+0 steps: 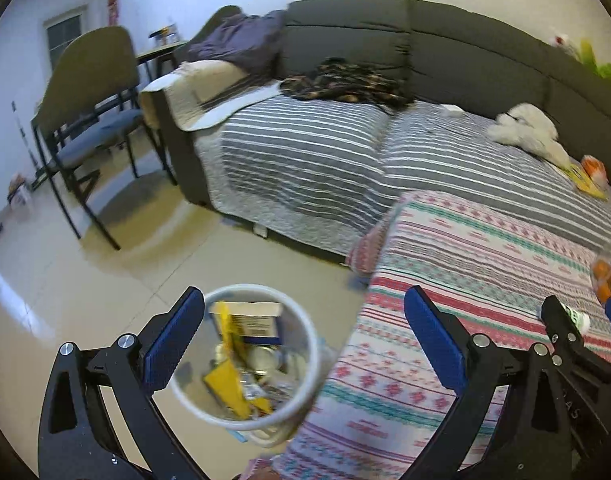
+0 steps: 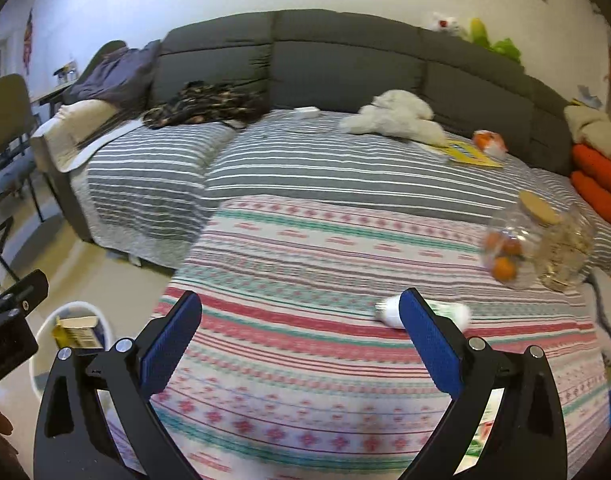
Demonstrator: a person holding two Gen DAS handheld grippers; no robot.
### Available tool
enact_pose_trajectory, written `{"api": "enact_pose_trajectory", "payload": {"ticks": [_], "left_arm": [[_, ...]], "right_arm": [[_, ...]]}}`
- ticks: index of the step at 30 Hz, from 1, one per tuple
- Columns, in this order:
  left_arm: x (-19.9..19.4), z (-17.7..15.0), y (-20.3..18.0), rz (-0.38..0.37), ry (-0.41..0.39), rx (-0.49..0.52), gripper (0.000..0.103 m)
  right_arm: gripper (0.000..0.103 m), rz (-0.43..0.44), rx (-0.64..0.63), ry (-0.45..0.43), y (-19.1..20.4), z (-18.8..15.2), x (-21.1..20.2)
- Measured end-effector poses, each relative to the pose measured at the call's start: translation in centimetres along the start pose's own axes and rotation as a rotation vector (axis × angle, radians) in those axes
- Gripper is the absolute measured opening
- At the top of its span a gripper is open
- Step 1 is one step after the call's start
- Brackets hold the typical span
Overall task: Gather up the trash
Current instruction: 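Move both tools back over the table toward the white bottles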
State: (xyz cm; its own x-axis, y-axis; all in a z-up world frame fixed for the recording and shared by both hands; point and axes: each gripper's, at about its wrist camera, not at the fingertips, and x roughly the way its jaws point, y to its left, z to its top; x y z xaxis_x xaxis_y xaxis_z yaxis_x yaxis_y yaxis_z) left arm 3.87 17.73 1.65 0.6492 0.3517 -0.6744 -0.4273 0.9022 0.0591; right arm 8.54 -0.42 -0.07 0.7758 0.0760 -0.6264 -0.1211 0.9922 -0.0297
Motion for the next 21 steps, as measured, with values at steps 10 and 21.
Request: {"api": "enact_pose_trajectory", "payload": {"ticks": [10, 21], "left_arm": [[-0.3, -1.1, -7.5, -0.087, 0.023, 0.088, 0.096], [-0.3, -3.2, -15.5, -0.177, 0.065, 0.213, 0.096]], "right_arm": [[0.096, -0.108, 0.035, -0.004, -6.8, -0.9, -0.3], [0.096, -0.223, 0.082, 0.029, -15.5, -2.7, 0.1]]}}
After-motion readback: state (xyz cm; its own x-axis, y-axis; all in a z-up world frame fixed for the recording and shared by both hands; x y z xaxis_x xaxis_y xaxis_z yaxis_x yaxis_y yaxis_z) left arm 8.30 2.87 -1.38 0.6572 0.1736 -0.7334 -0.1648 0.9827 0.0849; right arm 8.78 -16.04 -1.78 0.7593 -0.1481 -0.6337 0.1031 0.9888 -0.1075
